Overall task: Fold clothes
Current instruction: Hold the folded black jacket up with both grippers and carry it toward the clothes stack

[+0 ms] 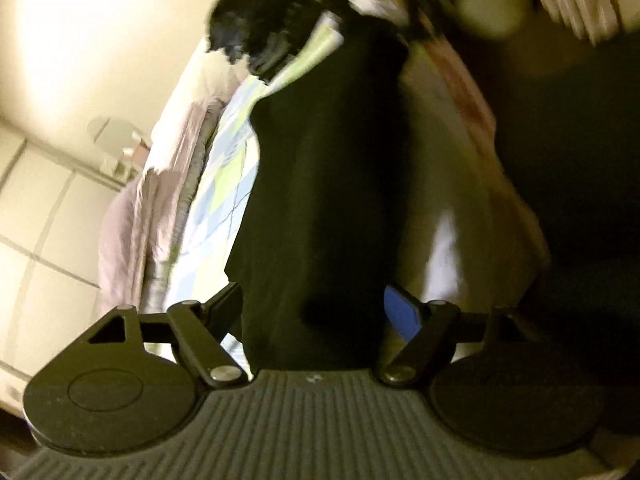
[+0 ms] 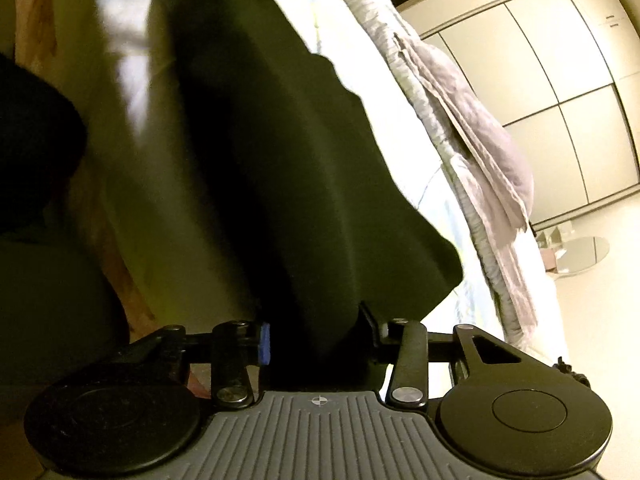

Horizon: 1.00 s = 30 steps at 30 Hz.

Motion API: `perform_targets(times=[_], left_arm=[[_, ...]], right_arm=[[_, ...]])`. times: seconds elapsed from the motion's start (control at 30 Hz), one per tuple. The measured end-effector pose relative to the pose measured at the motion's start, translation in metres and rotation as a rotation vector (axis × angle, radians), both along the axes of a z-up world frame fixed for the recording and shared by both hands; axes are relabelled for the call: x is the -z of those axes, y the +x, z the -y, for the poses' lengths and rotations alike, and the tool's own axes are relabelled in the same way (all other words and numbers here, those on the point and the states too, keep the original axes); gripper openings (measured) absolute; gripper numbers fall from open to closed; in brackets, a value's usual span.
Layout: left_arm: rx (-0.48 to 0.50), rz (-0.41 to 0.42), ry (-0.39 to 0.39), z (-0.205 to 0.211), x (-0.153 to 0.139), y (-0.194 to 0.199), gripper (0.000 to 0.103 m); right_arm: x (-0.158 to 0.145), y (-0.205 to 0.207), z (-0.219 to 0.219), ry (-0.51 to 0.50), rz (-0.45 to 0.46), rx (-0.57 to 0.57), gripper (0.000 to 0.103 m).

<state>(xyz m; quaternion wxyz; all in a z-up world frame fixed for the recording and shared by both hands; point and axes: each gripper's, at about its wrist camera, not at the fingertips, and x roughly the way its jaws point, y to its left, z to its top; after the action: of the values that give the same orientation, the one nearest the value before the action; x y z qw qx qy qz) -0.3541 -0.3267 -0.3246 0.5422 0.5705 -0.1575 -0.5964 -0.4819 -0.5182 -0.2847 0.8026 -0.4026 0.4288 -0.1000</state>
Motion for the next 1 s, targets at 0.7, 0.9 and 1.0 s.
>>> perform_targets(times=[0.7, 0.9, 1.0], left_arm=[[-0.074, -0.01, 0.092, 0.043, 0.025, 0.007, 0.039], [-0.071, -0.023, 0.093, 0.046, 0.025, 0.006, 0.041], [-0.069, -0.034, 0.095, 0.047, 0.025, 0.007, 0.043]], right_arm=[[0.038, -0.013, -0.03, -0.167, -0.01, -0.072, 0.057], [0.048, -0.003, -0.019, -0.172, -0.015, -0.078, 0.057], [0.053, -0.004, -0.015, -0.162, -0.011, -0.08, 0.057]])
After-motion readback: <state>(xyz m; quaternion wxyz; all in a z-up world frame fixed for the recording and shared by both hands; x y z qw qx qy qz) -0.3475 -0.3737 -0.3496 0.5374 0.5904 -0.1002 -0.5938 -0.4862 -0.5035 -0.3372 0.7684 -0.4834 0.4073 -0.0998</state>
